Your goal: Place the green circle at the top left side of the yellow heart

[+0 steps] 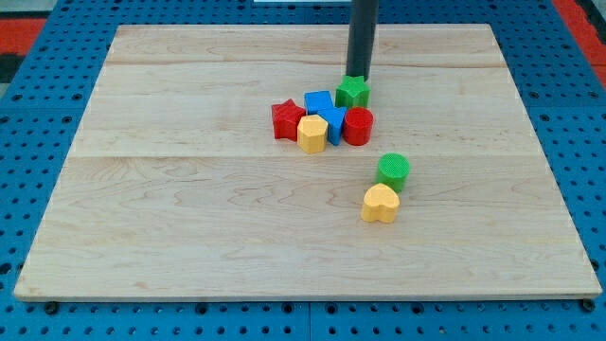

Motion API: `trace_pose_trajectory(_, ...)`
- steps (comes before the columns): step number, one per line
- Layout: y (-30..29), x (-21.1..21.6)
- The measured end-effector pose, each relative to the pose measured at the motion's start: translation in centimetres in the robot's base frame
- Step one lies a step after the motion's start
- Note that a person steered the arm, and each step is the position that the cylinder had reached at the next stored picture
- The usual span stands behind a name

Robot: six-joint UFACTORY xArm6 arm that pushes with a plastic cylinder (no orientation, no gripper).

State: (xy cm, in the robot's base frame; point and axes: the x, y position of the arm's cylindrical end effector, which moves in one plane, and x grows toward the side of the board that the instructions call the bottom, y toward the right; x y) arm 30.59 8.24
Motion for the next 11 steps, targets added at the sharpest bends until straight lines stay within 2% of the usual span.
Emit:
trace_pose_trajectory(1, -0.6, 0.9)
trace_pose_trajectory(2, -3.6, 1.2)
trace_pose_trajectory(3, -1.1, 1.2)
trace_pose_trajectory(4, 4.4, 1.2)
trace_pose_trajectory(5, 9.3, 4.4)
trace_pose_trajectory(6, 9.1, 13.1)
trace_pose_trajectory(7, 3.7, 16.4)
trace_pose_trajectory(8, -1.3, 16.5)
trace_pose_trajectory(9, -0.1, 17.8)
trace_pose_trajectory(10, -2.4, 21.5)
trace_pose_trajectory(11, -5.6, 22.9)
